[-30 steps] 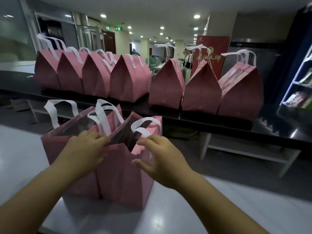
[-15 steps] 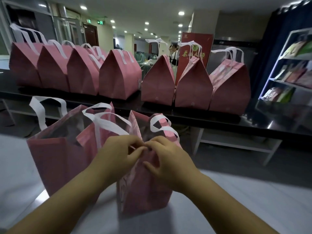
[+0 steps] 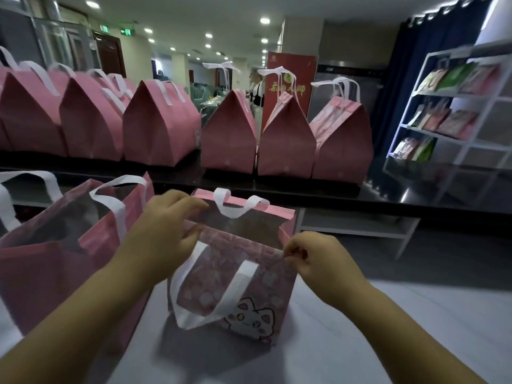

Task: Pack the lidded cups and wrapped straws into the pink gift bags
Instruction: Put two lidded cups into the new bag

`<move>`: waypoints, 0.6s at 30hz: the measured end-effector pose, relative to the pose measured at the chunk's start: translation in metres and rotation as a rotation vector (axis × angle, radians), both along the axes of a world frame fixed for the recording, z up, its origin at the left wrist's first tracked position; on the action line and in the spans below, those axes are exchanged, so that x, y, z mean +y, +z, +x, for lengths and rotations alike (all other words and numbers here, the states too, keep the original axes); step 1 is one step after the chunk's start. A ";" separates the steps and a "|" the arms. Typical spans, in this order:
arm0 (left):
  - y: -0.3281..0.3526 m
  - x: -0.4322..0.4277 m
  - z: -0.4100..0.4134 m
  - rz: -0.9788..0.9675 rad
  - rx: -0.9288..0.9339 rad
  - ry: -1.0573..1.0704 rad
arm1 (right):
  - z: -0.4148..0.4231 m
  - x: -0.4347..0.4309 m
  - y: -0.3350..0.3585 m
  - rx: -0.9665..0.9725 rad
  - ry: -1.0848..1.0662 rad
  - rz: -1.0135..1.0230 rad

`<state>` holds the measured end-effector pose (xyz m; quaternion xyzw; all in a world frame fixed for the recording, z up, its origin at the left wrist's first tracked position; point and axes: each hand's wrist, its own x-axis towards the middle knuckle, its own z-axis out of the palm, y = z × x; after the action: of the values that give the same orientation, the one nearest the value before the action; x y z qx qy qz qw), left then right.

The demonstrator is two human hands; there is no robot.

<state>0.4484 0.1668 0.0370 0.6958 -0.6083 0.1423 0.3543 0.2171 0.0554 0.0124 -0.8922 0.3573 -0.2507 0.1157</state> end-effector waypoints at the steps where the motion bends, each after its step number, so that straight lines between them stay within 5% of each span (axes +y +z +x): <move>1: -0.004 -0.006 0.003 0.052 0.010 0.047 | -0.008 -0.005 0.000 -0.008 -0.023 -0.001; 6: -0.024 -0.029 -0.009 0.283 0.083 0.075 | -0.055 -0.026 -0.002 -0.057 -0.101 -0.007; 18: -0.037 -0.072 -0.168 0.065 0.138 -0.036 | -0.203 -0.075 -0.010 -0.197 -0.203 -0.010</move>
<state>0.2799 0.0945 0.0003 0.7041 -0.5993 0.0679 0.3750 0.0136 -0.0200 0.0027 -0.8232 0.4312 -0.3494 0.1199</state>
